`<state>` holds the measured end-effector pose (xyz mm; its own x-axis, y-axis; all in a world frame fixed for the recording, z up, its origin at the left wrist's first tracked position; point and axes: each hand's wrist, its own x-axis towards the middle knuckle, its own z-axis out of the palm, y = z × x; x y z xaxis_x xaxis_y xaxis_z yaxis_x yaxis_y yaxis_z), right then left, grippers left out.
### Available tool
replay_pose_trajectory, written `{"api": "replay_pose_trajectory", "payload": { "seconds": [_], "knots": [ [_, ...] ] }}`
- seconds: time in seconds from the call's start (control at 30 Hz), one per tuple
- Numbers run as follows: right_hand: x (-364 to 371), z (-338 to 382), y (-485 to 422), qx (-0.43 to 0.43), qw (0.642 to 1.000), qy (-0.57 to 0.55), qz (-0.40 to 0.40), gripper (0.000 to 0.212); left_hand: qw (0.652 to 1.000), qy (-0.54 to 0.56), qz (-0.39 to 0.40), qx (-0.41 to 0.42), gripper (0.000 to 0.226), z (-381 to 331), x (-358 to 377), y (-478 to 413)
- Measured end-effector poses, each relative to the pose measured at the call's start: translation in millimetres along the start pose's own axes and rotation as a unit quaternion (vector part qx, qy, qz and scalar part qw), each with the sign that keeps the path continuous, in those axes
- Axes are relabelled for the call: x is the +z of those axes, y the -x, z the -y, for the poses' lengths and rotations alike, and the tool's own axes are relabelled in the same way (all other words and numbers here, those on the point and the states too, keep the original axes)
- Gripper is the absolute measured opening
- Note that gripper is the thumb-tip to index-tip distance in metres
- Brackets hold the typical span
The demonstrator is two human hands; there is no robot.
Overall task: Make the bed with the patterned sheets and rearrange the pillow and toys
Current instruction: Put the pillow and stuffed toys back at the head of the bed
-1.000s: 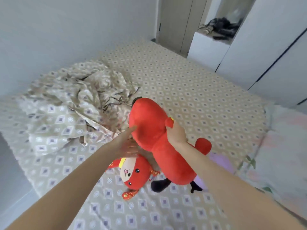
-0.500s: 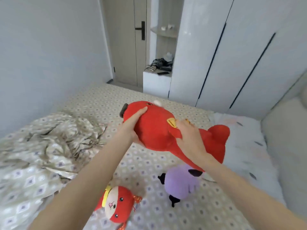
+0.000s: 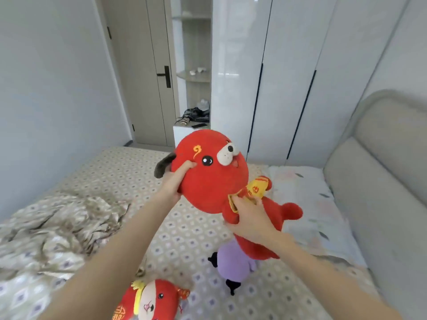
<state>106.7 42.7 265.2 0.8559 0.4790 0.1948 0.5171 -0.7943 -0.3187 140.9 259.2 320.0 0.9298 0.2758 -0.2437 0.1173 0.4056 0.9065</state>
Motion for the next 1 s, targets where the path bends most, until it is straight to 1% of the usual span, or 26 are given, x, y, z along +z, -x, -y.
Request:
{"api": "replay_pose_trajectory", "payload": {
  "seconds": [0.03,0.07,0.1,0.13,0.17,0.2,0.23,0.27,0.3,0.37,0.43,0.5,0.53,0.57,0.6,0.63,0.67,0.7,0.73,0.8,0.87,0.93,1.0],
  "knots": [
    [-5,-3,4,0.008,0.997,-0.035,0.061,0.037,0.999,-0.028,0.006,0.018,0.071,-3,7,2],
    [-14,-5,7,0.037,0.99,-0.089,0.108,0.045,0.998,-0.06,0.018,0.032,0.073,-5,15,4],
    [-23,-7,4,0.075,0.981,-0.14,0.112,0.047,0.995,-0.088,0.03,0.046,0.072,-8,20,4],
    [-34,-11,1,0.115,0.976,-0.168,0.073,0.044,0.99,-0.118,0.047,0.055,0.071,-10,26,5],
    [-47,-16,-2,0.137,0.979,-0.153,0.003,0.039,0.985,-0.148,0.065,0.057,0.073,-11,30,5],
    [-62,-23,-4,0.142,0.983,-0.092,-0.068,0.036,0.979,-0.176,0.084,0.055,0.075,-12,34,6],
    [-76,-28,-6,0.137,0.983,-0.029,-0.116,0.038,0.973,-0.201,0.1,0.05,0.077,-12,36,7],
    [-87,-34,-6,0.127,0.982,0.018,-0.14,0.046,0.967,-0.222,0.115,0.046,0.078,-12,38,7],
    [-95,-40,-4,0.12,0.982,0.04,-0.137,0.057,0.962,-0.239,0.127,0.042,0.077,-10,40,9],
    [-108,-49,-1,0.103,0.992,0.031,-0.07,0.083,0.953,-0.264,0.145,0.045,0.074,-6,41,11],
    [-125,-54,-2,0.09,0.996,-0.026,-0.001,0.11,0.938,-0.293,0.181,0.045,0.072,-4,45,15],
    [-144,-57,-4,0.093,0.991,-0.088,0.04,0.121,0.91,-0.336,0.239,0.045,0.074,-5,51,19],
    [-152,-58,-3,0.091,0.987,-0.106,0.078,0.122,0.894,-0.358,0.267,0.045,0.075,-6,54,21],
    [-157,-60,0,0.082,0.98,-0.128,0.132,0.117,0.877,-0.379,0.292,0.046,0.073,-7,59,24],
    [-160,-61,5,0.074,0.967,-0.156,0.187,0.104,0.861,-0.397,0.314,0.047,0.068,-7,63,28],
    [-160,-62,10,0.068,0.952,-0.193,0.227,0.086,0.846,-0.414,0.331,0.05,0.063,-7,67,31],
    [-158,-63,15,0.066,0.941,-0.229,0.242,0.072,0.834,-0.427,0.346,0.05,0.06,-7,69,34],
    [-153,-64,21,0.073,0.935,-0.256,0.234,0.065,0.823,-0.439,0.357,0.048,0.059,-5,70,36],
    [-146,-65,26,0.082,0.935,-0.268,0.217,0.062,0.816,-0.446,0.365,0.044,0.06,-3,71,36],
    [-129,-69,35,0.101,0.944,-0.267,0.168,0.062,0.802,-0.462,0.377,0.032,0.063,3,70,34],
    [-111,-76,45,0.136,0.944,-0.267,0.134,0.06,0.784,-0.478,0.397,0.023,0.064,10,72,34],
    [-102,-86,55,0.167,0.941,-0.273,0.115,0.057,0.764,-0.495,0.412,0.039,0.061,16,81,34],
    [-100,-99,65,0.205,0.937,-0.27,0.087,0.059,0.747,-0.509,0.422,0.072,0.055,22,96,31]
  ]
}}
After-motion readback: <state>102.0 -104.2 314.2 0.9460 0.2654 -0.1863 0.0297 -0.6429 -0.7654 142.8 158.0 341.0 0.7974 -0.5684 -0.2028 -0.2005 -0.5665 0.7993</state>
